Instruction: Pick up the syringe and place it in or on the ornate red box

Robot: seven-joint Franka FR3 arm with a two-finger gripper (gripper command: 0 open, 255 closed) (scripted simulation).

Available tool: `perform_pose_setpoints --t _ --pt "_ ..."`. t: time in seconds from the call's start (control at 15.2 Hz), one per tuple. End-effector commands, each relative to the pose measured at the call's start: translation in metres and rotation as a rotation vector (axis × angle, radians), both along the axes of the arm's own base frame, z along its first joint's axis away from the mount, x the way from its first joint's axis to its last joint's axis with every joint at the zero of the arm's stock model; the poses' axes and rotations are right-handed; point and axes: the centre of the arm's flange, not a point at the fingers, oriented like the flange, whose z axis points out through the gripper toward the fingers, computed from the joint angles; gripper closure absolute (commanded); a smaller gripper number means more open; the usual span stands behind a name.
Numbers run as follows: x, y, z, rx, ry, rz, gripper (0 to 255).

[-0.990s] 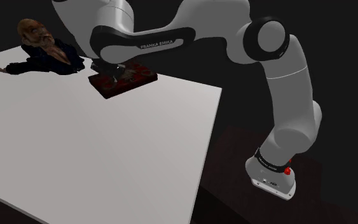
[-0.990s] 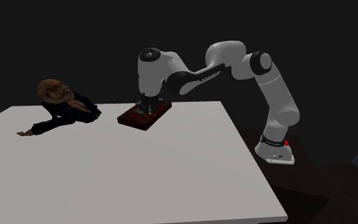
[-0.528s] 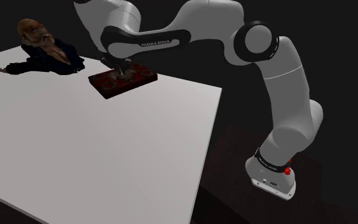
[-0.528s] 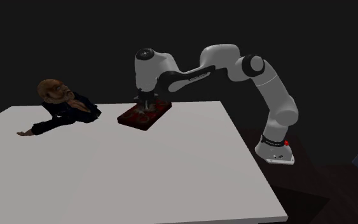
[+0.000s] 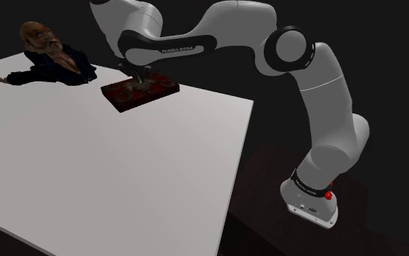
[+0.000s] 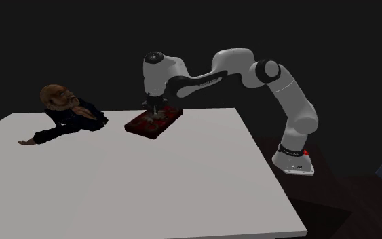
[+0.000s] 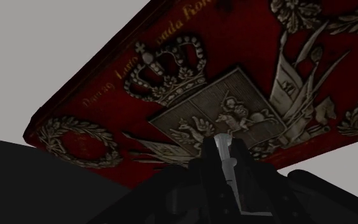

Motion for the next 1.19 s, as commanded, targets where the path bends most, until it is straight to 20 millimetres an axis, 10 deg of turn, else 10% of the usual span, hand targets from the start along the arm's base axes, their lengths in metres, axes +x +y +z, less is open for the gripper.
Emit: perform_pose_setpoints --t 0.0,0.07,1.12 --pt "0.001 -0.001 -0.007 -0.002 0.011 0.000 255" --pt "0.001 -0.001 -0.006 -0.002 0.011 0.000 0" --pt "-0.012 0.017 0.038 -0.002 0.011 0.000 0"
